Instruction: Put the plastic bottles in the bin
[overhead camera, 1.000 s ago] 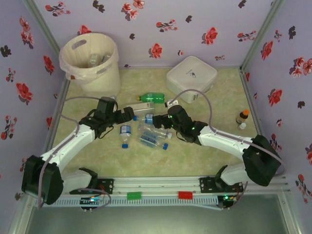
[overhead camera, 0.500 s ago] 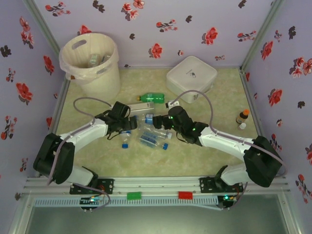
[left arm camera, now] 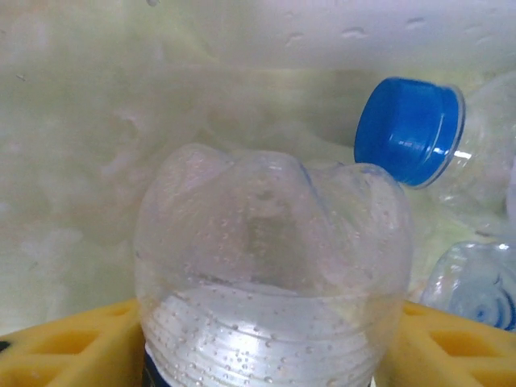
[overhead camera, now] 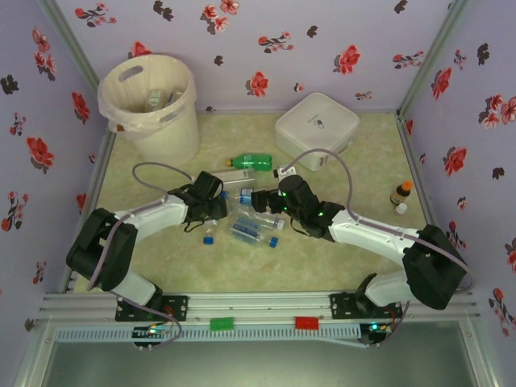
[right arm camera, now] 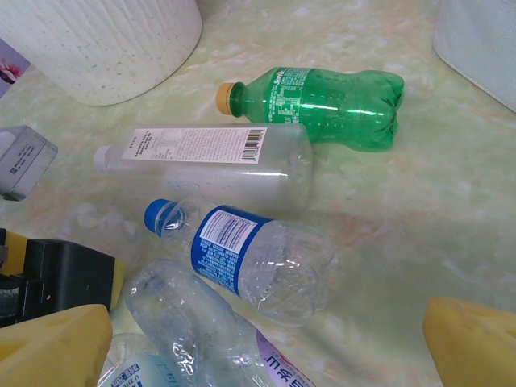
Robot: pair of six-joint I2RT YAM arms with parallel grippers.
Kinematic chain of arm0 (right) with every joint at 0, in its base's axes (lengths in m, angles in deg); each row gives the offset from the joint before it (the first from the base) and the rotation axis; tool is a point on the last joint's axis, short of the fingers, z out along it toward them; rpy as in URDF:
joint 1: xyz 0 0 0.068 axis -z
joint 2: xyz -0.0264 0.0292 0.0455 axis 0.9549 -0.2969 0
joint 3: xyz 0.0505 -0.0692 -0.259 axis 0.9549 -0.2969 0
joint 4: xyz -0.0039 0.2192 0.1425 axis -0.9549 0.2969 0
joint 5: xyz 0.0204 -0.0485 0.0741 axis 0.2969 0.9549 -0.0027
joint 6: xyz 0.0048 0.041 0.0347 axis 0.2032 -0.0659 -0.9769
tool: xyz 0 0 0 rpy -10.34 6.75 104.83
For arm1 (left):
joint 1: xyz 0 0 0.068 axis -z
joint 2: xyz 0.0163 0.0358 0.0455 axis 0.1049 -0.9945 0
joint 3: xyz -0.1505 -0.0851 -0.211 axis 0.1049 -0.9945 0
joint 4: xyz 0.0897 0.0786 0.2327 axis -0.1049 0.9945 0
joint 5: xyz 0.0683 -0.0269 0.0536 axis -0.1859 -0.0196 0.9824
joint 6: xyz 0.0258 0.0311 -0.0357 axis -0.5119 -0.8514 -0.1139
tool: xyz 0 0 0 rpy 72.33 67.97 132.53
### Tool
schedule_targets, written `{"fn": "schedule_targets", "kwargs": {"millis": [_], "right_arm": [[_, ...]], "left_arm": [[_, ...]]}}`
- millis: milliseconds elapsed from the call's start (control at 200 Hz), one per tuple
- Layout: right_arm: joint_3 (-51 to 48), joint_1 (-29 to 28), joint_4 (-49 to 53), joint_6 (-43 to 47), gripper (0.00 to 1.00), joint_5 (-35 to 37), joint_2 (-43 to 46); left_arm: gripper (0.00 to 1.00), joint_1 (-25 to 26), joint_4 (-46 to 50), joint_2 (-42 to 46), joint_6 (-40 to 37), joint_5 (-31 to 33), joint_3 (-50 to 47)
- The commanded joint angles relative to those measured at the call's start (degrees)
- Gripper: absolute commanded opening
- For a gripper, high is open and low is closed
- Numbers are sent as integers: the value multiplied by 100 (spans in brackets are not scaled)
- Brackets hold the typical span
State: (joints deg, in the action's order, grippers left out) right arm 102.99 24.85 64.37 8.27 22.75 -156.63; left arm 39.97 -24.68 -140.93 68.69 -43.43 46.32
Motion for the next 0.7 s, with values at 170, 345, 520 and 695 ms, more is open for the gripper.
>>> {"fn": "schedule_targets", "kwargs": {"millis": [170,345,520,695], "right_arm": [[86,22,226,289,100,208,90],[42,17,253,342,100,427,193],[5,26,234,310,99,573,261],[-60,26,185,215,100,628,350]], "left_arm": [[43,42,-11,403,10,274,-101],[40,29,64,1006,-109,539,-33],[39,-174,52,1497,-519,529,427],[37,-462,-53,1554,-1284,349,1465]]}}
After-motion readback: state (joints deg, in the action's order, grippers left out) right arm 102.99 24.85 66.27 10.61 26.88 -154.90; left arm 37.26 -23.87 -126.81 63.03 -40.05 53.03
